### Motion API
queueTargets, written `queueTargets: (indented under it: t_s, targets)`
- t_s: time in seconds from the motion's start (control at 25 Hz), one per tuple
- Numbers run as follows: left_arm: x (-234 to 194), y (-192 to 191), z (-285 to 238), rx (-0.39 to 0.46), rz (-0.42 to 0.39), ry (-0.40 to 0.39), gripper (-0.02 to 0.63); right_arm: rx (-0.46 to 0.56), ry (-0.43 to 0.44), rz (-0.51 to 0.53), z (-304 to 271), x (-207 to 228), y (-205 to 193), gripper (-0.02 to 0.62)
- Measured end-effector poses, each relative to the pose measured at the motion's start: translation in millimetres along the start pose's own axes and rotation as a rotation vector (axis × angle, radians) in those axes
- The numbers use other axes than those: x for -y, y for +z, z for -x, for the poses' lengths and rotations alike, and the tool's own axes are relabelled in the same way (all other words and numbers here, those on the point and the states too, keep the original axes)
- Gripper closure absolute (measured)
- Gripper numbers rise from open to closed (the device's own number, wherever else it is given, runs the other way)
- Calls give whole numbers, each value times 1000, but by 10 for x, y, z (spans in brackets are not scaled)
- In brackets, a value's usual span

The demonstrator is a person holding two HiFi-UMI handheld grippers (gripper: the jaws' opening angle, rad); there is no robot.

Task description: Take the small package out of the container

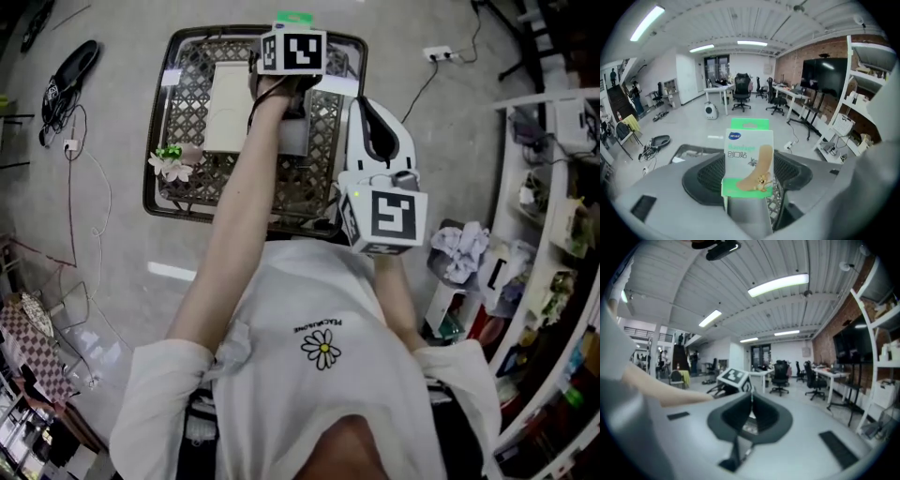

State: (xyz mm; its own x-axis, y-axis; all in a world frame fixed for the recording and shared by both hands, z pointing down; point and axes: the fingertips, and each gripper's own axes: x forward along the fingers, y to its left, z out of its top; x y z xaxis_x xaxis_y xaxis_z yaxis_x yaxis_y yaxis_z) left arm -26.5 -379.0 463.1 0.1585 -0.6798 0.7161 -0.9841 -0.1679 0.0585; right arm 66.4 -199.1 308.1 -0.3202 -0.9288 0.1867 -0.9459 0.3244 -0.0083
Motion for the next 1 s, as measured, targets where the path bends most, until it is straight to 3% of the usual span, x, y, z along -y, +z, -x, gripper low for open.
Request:
queueTargets:
  t_s: [0.28,0.4,0.56,0.8,1.0]
  targets:
    - [-177,1197,1469,439,-39,-9,272,118,-2,48,26,-156,520,563]
    - [-125,1364,2051,609,-36,-55,272,155,-4,58,95,-179,669,563]
    - [-163,1422,2759,793,-60,-50,272,221,-9,55,195,-237,877,563]
    - [-186,1225,3439,967,-104,10,272,295,-27,86,342,-350,1072,563]
    - [-153,903,3644,982,-132,29,272,315,-36,89,434,-396,1070,565]
